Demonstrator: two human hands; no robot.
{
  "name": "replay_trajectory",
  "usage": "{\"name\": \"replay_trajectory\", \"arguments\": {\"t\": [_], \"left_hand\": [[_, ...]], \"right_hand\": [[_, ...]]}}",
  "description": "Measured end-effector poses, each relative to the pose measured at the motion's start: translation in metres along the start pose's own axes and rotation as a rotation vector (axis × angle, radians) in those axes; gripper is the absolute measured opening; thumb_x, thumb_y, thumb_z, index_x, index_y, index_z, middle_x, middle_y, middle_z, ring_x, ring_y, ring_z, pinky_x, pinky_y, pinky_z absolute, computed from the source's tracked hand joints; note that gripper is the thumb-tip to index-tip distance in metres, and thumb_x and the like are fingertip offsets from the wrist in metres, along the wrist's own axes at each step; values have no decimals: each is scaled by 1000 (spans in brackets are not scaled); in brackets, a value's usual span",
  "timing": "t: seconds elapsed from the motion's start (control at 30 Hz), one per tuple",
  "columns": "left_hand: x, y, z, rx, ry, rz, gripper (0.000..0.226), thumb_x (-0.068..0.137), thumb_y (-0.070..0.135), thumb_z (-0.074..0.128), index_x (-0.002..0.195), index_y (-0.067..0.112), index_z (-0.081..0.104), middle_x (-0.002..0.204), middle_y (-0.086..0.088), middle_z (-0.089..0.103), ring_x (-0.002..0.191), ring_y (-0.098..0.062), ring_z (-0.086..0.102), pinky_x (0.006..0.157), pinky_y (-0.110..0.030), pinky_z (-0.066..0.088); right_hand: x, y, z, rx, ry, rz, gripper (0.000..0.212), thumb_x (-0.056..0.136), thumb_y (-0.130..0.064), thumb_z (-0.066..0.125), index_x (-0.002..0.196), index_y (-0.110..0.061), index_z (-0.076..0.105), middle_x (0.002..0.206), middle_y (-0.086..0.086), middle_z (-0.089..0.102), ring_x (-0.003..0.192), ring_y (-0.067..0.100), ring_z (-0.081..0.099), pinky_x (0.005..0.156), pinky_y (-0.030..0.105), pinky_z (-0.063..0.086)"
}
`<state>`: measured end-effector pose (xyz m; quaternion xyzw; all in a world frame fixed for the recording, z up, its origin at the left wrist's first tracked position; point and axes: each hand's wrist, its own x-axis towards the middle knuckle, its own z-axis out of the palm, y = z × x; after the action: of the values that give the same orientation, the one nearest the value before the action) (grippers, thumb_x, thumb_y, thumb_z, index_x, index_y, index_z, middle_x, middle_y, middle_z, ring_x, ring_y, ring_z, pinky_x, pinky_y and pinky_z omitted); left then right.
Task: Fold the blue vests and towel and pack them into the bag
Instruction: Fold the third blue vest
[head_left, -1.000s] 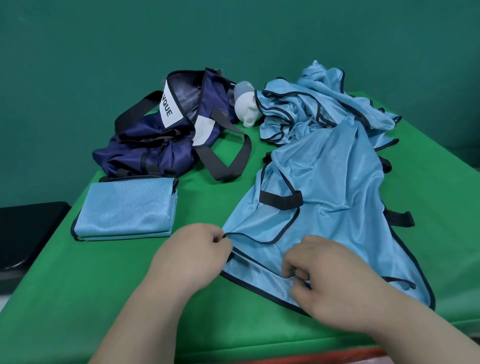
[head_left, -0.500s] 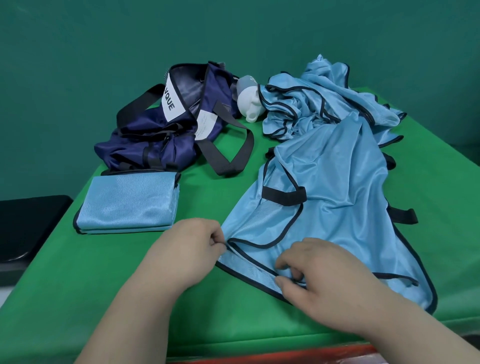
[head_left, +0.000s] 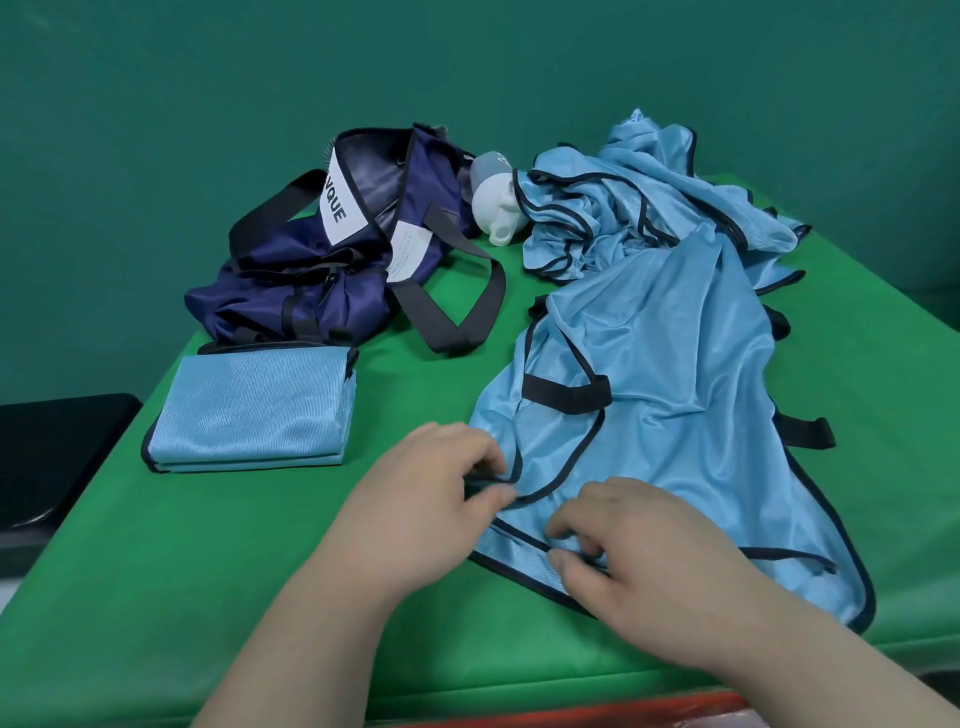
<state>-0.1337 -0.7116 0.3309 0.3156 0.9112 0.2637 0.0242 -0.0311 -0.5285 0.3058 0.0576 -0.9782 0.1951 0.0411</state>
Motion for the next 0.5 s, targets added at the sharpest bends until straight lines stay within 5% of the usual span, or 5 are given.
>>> {"name": "replay_trajectory", "arguments": {"t": [0.13, 0.23, 0.5], "left_hand": [[0, -3, 3, 63, -103, 4, 32, 76, 49, 78, 102, 34, 66, 99, 20, 59, 101, -4, 50, 93, -28, 43], [1, -1, 5, 107, -96, 7, 26, 81, 43, 75, 103, 34, 68, 102, 18, 60, 103, -6, 51, 93, -27, 42], [4, 6, -1, -120, 196, -232, 7, 93, 29, 61, 97, 33, 63, 86, 18, 64, 79, 1, 57, 69, -20, 45]], "right_hand": [[-1, 0, -2, 8, -22, 4, 45, 85, -60, 32, 102, -35, 64, 70, -16, 40, 79, 5, 45, 75, 25, 40], [-1, -1, -3, 8, -32, 6, 48, 84, -61, 29, 104, -34, 64, 73, -15, 43, 82, 6, 46, 77, 25, 42], [-1, -6, -9, -50, -64, 53, 56, 76, -77, 41, 106, -35, 62, 85, -13, 54, 88, 5, 49, 79, 26, 44]]}}
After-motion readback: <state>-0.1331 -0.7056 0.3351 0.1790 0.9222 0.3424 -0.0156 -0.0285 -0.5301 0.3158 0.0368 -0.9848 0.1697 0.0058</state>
